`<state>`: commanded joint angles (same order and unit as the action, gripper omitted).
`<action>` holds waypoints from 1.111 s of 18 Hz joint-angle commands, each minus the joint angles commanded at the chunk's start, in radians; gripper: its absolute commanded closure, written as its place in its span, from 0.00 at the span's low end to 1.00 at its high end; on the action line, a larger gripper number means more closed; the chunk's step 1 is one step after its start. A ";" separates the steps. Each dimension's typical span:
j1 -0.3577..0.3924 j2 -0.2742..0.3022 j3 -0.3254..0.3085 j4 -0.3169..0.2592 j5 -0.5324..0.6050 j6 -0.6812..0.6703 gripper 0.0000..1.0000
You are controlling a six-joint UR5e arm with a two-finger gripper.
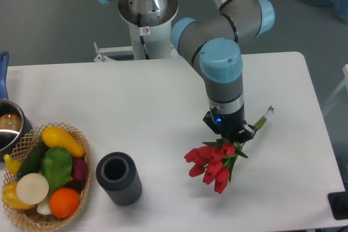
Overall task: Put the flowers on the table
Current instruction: 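Lower the held red tulips toward the table surface with the gripper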
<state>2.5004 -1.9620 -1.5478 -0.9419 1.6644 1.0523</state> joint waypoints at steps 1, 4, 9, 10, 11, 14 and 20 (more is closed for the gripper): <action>0.000 0.000 0.000 0.000 0.000 -0.002 1.00; 0.000 0.000 0.000 -0.003 -0.002 -0.009 1.00; 0.018 0.002 0.000 -0.021 -0.074 -0.023 1.00; 0.018 -0.001 0.000 -0.029 -0.081 -0.025 1.00; 0.017 -0.003 -0.006 -0.034 -0.081 -0.026 1.00; 0.011 -0.029 -0.040 -0.023 -0.081 -0.025 1.00; -0.003 -0.075 -0.044 -0.020 -0.086 -0.025 0.82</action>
<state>2.4973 -2.0371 -1.5923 -0.9618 1.5785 1.0278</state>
